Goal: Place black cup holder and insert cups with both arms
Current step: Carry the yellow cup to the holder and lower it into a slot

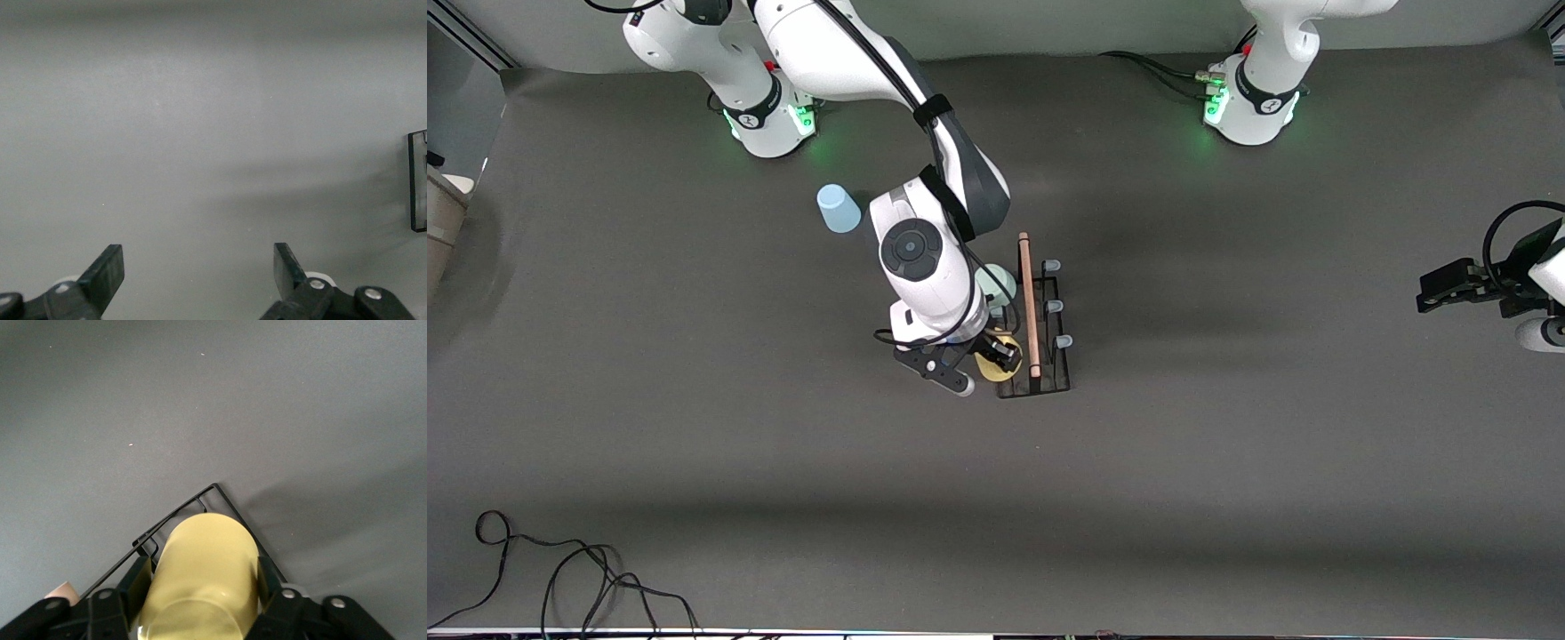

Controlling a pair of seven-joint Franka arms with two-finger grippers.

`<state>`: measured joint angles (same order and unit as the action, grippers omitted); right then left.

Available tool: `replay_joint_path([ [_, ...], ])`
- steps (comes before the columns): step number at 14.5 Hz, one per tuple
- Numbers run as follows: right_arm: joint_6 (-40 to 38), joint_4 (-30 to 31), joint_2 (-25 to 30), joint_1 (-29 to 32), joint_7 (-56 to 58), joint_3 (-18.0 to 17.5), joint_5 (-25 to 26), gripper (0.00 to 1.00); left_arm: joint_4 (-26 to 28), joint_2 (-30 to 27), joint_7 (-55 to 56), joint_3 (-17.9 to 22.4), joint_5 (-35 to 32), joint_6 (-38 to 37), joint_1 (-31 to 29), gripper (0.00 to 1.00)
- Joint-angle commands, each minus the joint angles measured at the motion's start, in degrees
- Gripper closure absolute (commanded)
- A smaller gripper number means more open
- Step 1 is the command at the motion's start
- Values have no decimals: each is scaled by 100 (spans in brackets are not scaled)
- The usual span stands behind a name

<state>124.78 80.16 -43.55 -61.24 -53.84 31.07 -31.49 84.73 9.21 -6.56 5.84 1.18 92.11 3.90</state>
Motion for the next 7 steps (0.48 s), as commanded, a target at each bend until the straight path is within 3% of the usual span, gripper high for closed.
replay_joint_path([
  [1, -15, -141, -83, -46, -153, 74, -15, 13, -35, 10, 67, 14, 23, 0, 5, 0],
  [2, -15, -141, -83, -46, -153, 74, -15, 3, -35, 19, 67, 22, 14, 9, -3, 0],
  [3, -15, -141, -83, -46, -153, 74, -15, 0, -35, 19, 50, 14, 14, 9, -3, 0],
  [7, -32, -141, -57, -29, -75, 109, -6, 0, -35, 19, 49, 14, 14, 26, -3, 0],
])
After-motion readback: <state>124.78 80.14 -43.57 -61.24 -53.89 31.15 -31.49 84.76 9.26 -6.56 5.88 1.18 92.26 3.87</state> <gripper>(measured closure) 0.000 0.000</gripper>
